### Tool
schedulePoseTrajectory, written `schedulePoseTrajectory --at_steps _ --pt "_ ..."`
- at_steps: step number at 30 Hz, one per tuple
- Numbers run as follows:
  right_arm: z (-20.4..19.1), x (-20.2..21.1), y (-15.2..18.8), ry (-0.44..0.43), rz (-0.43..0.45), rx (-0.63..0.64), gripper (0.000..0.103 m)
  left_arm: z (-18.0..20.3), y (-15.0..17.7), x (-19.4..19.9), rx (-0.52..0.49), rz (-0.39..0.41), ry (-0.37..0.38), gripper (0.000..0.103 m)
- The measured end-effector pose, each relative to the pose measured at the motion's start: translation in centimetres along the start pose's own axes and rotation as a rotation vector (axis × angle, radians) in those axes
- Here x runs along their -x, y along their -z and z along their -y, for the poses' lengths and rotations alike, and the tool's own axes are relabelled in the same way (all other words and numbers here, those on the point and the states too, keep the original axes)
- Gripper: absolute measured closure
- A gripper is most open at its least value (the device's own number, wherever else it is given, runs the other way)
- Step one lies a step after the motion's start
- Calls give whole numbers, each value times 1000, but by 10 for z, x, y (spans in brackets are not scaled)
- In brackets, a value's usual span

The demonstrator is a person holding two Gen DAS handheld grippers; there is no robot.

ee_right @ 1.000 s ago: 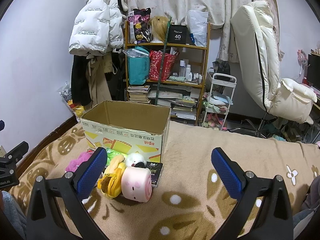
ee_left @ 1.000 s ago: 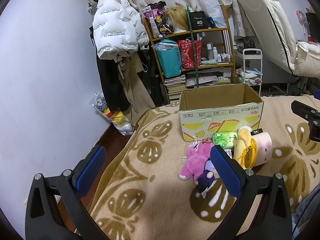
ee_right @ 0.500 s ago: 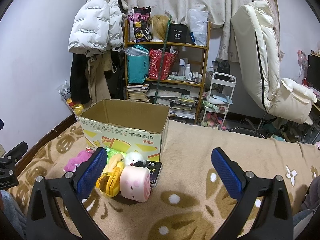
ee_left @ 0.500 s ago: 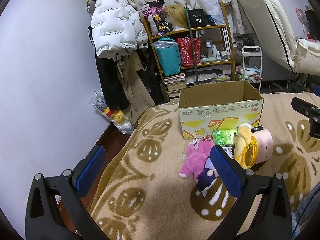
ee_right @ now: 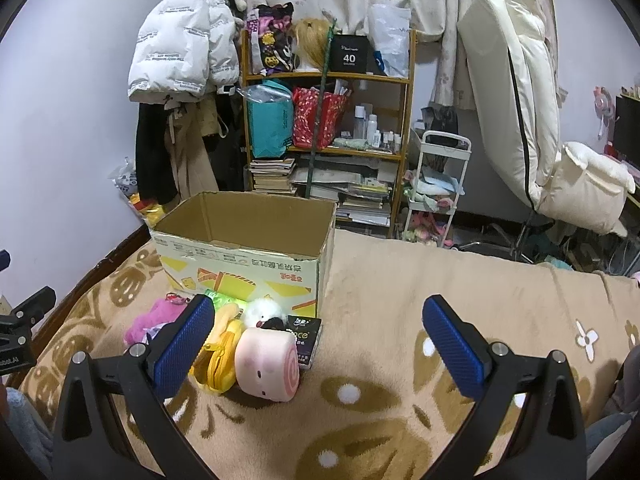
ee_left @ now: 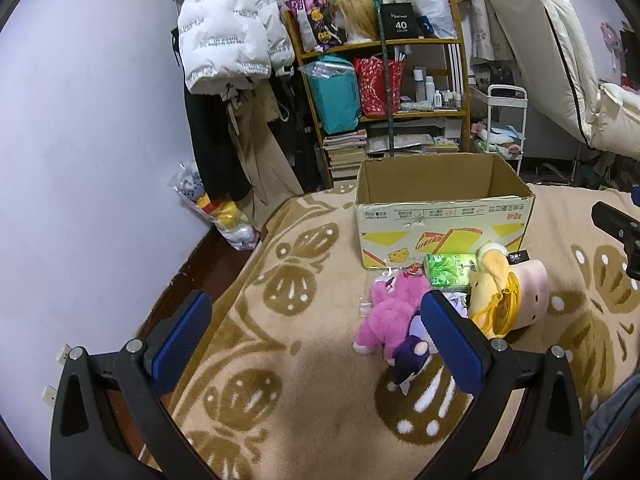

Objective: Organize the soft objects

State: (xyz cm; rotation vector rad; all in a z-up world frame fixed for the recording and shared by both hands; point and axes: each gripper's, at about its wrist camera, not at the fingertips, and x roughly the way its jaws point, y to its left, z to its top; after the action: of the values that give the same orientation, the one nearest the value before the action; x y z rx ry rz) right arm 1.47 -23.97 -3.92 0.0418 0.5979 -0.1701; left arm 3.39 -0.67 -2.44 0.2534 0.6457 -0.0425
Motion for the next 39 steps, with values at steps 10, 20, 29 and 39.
schedulePoseTrajectory --at_steps 10,20,29,39 --pt "1 -25 -10 -10 -58 8 0 9 -8 -31 33 -35 53 1" --pt "1 -65 -12 -15 -168 -8 0 29 7 -61 -24 -102 97 1" --pt "-1 -93 -1 -38 -251 -5 0 46 19 -74 -72 -157 157 1" --pt "-9 -116 7 -39 -340 14 0 60 25 -81 -116 -139 229 1"
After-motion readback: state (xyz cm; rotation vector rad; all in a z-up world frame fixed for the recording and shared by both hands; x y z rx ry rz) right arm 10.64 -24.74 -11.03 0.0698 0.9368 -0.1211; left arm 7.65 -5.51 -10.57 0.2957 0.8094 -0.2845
